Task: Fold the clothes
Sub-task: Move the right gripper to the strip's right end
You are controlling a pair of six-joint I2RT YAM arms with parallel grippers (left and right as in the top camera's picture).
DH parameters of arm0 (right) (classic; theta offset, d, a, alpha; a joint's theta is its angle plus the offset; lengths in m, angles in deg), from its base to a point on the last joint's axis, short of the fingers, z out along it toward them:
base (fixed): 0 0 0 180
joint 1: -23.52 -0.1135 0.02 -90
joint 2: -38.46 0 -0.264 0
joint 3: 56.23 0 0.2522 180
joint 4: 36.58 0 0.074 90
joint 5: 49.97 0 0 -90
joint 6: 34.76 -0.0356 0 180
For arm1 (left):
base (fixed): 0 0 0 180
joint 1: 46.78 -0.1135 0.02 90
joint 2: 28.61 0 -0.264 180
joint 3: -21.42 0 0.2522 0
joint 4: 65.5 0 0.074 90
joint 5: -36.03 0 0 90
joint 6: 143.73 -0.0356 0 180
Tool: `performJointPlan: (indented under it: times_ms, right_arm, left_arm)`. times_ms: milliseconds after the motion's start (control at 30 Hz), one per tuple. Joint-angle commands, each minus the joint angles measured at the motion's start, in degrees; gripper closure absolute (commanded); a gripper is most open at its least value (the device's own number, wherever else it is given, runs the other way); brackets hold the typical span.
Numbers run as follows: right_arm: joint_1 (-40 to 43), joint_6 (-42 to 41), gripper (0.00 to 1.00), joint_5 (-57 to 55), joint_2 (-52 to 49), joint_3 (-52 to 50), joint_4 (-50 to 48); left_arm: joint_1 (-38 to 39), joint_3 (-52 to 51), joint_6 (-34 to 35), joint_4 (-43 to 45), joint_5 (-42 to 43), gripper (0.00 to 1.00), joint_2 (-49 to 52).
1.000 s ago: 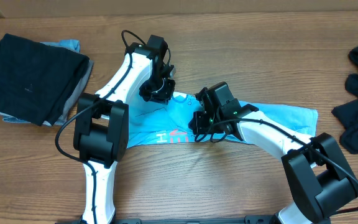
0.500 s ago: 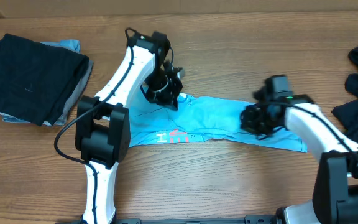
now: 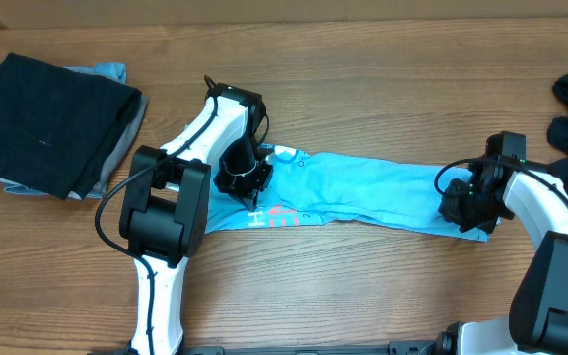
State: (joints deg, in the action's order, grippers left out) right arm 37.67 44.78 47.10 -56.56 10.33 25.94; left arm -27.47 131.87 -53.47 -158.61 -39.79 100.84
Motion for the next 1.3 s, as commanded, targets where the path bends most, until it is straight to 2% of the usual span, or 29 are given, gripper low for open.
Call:
performJointPlan:
  times_ms: [0, 200, 333, 500, 667, 767, 900, 967, 1067, 1267]
  right_arm:
    - [1.4, 0.0, 0.96, -2.6, 1.0, -1.1, 0.8]
    - [2.4, -2.2, 0.96, -6.2, 1.0, -1.1, 3.3]
    - [2.4, -2.2, 0.96, -6.6, 1.0, -1.9, 1.6]
    - [2.4, -1.9, 0.96, -5.6, 1.1, -2.8, -0.2]
    - [2.5, -1.9, 0.96, -5.3, 1.7, 7.1, 9.1]
    - [2.5, -1.9, 0.96, -5.3, 1.8, 13.0, 11.6]
    - [2.5, -1.4, 0.96, -5.0, 1.4, 12.8, 4.8]
    - [2.5, 1.7, 0.96, -0.8, 0.8, 11.6, 0.1]
    - [2.5, 3.2, 0.96, 3.2, -1.1, 10.9, -4.1]
    - [2.5, 3.5, 0.96, 0.4, -8.2, 10.9, -8.0]
  left_arm:
    - [-1.3, -0.9, 2.7, -0.2, -7.8, 0.95, -0.2]
    - [-2.8, -0.9, 3.7, -0.1, -12.5, 0.94, -0.2]
    - [-4.0, -0.9, 6.1, -0.1, -16.1, 0.93, -0.2]
    - [-5.2, -0.3, 6.6, 0.1, -15.6, 0.96, -0.2]
    - [-6.9, 11.8, 10.8, -7.7, -19.0, 0.96, -2.4]
    - [-7.2, 18.1, 11.9, -8.1, -18.4, 0.96, -5.4]
    - [-7.0, 19.6, 11.3, -2.2, -8.9, 0.96, -6.9]
    - [-6.9, 18.8, 10.0, 0.3, -5.4, 0.96, -5.9]
    - [-6.9, 16.5, 10.0, 2.9, -5.3, 0.96, -3.6]
    - [-7.2, 9.5, 8.9, 9.5, -5.6, 0.96, -0.2]
